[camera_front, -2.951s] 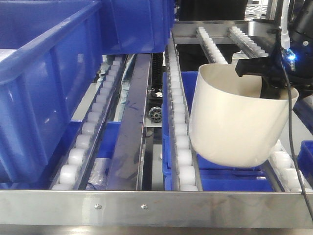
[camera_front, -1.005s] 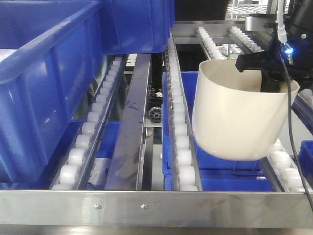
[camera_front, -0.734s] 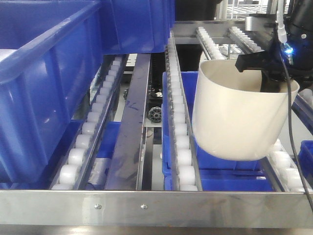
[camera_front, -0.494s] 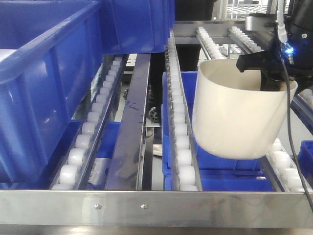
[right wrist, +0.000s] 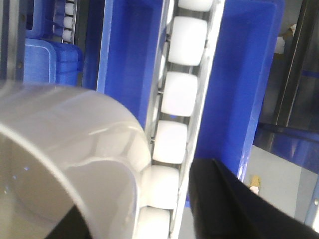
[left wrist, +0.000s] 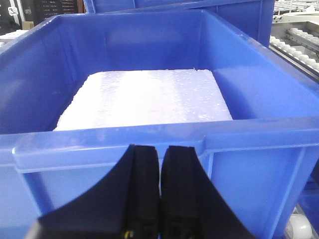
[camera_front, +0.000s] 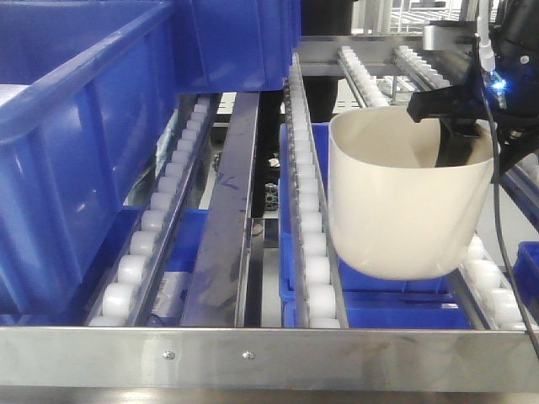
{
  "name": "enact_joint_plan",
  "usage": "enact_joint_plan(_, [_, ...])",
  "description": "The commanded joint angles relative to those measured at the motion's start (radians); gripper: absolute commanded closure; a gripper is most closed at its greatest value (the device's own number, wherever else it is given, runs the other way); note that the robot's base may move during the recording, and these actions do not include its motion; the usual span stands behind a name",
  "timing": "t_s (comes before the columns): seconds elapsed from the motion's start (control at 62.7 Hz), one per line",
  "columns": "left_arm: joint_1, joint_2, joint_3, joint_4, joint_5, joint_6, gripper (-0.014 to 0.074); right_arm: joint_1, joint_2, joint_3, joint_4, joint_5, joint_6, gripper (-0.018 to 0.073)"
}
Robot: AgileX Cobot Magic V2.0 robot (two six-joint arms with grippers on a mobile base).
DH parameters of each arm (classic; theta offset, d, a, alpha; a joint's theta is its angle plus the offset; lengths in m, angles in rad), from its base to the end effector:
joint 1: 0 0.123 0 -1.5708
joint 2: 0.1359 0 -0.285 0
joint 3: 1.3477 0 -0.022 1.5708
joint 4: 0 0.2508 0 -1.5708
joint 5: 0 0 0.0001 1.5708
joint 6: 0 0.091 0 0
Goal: Move white bin to right shelf second layer
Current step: 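Lower the bin onto the roller tracks with the right gripper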
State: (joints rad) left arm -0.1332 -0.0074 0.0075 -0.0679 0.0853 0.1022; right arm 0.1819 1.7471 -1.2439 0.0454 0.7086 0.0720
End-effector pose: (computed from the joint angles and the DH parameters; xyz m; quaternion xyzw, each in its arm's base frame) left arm 0.0557 -0.0080 0.2033 0.0612 0.7037 -0.0369 0.7068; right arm 0.3585 0.0687 0.2309 -0.0400 0.9742 0.0461 0.2171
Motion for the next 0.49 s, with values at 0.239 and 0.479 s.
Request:
enact_joint_plan(0.239, [-0.005, -0.014, 0.037, -0.006, -0.085, -0.003, 0.0512, -0.006, -0.06, -0.032, -0.014, -0.049, -0.004, 0.0093])
enact_joint_plan(0.479, [-0.005, -0.014, 0.037, -0.006, -0.085, -0.003, 0.0512, -0.006, -0.06, -0.032, 0.003, -0.051, -0.004, 0.009])
